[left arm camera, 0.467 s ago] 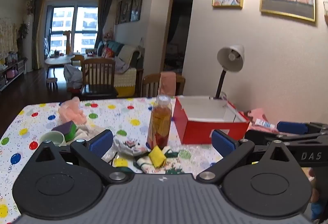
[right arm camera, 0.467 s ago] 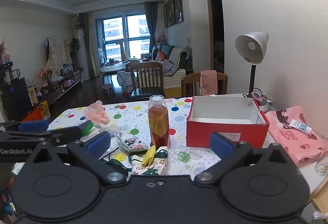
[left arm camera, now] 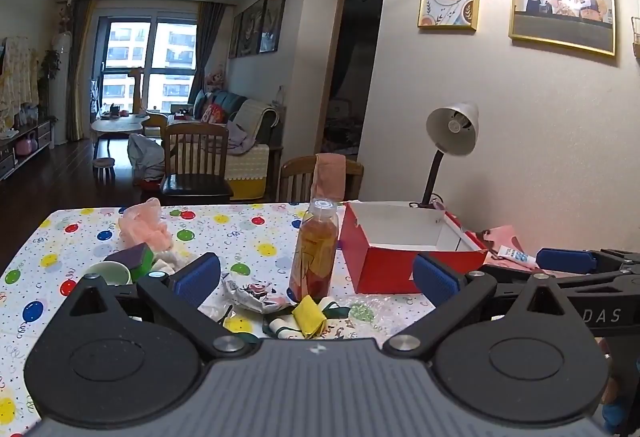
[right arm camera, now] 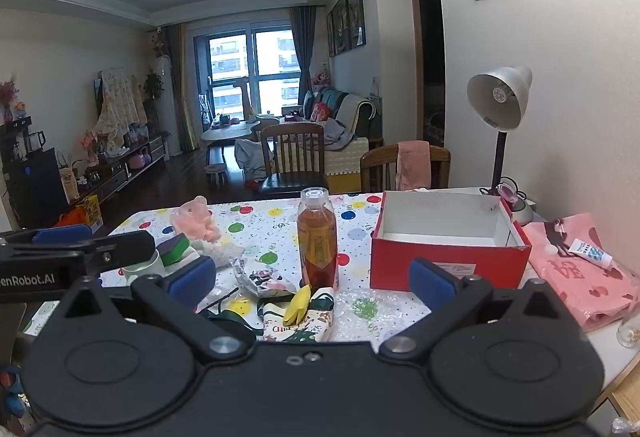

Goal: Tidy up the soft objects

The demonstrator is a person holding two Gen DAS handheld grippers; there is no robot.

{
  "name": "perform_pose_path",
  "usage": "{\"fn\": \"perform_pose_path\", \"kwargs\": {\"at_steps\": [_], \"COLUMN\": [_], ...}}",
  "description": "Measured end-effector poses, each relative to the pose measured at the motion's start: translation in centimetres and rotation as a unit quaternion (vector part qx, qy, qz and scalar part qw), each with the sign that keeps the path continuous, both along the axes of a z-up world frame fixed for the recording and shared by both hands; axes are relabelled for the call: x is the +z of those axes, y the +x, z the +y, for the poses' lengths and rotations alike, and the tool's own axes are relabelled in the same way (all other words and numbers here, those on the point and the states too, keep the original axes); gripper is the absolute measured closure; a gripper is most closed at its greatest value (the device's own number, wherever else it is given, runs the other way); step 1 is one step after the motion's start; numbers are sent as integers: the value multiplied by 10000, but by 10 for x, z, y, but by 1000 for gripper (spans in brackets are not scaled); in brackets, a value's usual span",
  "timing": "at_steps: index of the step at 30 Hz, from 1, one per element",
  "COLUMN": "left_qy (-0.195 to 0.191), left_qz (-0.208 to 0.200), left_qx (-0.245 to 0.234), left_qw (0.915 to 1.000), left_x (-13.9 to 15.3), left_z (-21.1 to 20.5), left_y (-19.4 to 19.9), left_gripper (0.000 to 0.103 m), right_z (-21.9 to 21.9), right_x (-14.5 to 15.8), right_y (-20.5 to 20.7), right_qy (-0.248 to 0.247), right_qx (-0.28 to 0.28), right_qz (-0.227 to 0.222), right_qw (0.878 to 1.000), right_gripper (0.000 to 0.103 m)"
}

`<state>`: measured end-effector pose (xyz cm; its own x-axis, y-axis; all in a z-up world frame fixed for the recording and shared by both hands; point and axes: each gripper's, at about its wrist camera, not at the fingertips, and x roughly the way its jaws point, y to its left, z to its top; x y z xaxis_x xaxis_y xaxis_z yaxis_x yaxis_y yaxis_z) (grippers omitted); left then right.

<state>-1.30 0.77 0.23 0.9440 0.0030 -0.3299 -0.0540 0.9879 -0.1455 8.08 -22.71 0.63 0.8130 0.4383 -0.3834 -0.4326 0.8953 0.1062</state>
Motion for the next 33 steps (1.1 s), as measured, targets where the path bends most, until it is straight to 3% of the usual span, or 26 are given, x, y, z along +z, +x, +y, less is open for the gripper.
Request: {"fn": "perform_pose_path", "kwargs": {"at_steps": [19,33], "left_qy": [85,371], "left_qz": [-132,-205], "left_qx": [127,23], "left_qw": [9998,9991], "left_x": [3,5], "left_z": [1,-4], "left_y": [-6,-9], "left_gripper": [0,0], "right_z": [1,2], "right_x": [-1,3], "right_y": [-4,-14], "right_qy": [-2,57], "right_qx": [33,-9], "right_qz": [-64,-197], "right_qw": [10000,9998], "right_gripper": [0,0]}}
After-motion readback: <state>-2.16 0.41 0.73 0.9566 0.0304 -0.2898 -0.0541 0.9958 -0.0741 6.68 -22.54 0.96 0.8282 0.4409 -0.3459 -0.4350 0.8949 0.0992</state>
